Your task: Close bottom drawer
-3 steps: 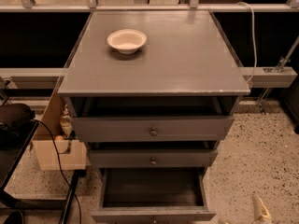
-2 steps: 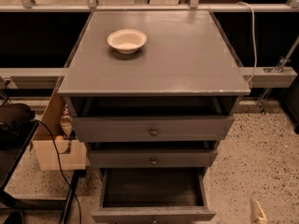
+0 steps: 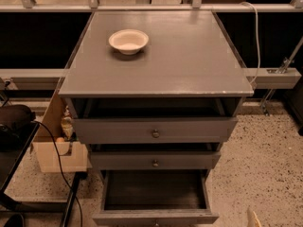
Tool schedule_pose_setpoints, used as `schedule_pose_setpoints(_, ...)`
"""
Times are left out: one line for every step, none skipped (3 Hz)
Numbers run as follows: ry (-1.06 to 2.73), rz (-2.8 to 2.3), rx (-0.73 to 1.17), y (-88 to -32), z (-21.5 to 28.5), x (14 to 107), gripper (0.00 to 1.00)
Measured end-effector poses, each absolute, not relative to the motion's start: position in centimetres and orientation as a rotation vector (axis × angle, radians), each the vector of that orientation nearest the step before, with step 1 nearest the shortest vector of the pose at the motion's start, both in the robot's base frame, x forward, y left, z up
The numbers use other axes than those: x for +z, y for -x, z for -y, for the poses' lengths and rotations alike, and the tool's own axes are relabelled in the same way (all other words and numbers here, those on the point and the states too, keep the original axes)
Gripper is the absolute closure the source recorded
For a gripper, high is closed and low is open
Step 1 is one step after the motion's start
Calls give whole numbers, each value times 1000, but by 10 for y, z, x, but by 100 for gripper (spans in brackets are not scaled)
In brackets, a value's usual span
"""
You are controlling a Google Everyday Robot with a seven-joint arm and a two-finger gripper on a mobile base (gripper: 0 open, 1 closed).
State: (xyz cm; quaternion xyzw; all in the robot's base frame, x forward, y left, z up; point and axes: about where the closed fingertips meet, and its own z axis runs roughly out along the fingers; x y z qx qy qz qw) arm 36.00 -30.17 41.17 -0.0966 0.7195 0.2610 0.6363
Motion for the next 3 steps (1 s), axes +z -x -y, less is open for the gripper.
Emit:
schedule_pose_setpoints(222,-1731,600,-348,301,355,0)
schedule_pose_setpoints(229,-1725,596,-347,300,358,0)
schedule_pose_setpoints(254,-1707,620,-344,296,342,0)
